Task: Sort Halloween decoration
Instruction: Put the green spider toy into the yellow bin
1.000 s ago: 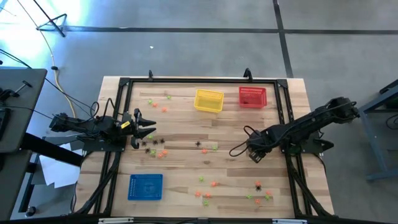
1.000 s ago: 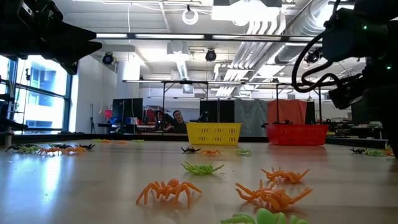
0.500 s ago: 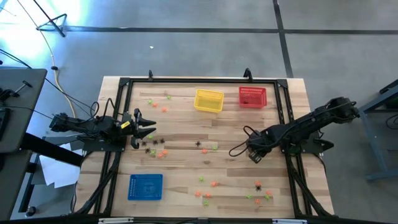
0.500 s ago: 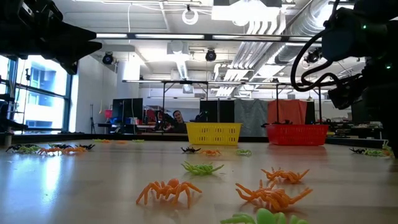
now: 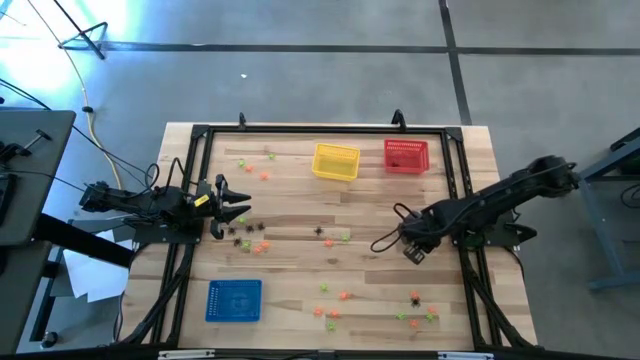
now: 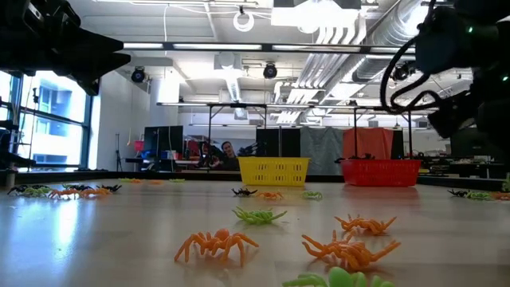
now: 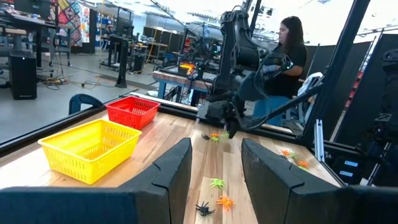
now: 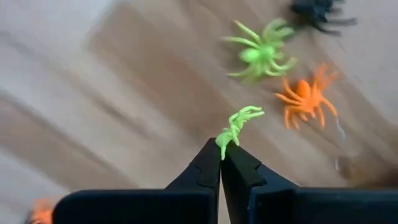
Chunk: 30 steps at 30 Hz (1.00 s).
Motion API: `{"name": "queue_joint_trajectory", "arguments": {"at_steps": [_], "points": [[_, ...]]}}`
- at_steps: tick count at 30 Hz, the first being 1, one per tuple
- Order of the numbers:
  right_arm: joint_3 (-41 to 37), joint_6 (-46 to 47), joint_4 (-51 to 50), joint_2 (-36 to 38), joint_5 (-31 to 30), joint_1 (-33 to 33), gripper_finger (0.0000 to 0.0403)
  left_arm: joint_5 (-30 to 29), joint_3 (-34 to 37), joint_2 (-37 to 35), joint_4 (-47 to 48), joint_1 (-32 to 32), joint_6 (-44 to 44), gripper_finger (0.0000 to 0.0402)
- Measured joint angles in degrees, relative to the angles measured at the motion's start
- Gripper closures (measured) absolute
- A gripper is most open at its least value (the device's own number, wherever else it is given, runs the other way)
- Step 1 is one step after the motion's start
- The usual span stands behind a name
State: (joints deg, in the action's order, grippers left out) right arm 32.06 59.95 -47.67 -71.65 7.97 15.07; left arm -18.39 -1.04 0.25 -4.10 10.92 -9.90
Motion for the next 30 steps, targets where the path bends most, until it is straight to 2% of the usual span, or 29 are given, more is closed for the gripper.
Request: {"name": "queue_joint_trajectory", "arguments": {"at_steps": [7,14,23,30], "points": [[4.9,0.0,-5.0,6.5,-1.1,0.0,0.0402,0.0,0.0,0.0,0.0,0.0,0.0,0.0273],[14.8,-2.4,-6.3,10.3,-7.8,-0.1,0.0402,0.0,0.0,0.0,0.0,0.0,0.0,0.0273],[31.4,-17.5,-5.5,7.9,-23.6,-1.3,0.0402,0.0,0.0,0.0,0.0,0.0,0.0,0.0273],[36.7,-34.7,3.0,0.4,-25.1,-13.0,0.0402,0.0,0.0,0.0,0.0,0.0,0.0,0.0273]]}}
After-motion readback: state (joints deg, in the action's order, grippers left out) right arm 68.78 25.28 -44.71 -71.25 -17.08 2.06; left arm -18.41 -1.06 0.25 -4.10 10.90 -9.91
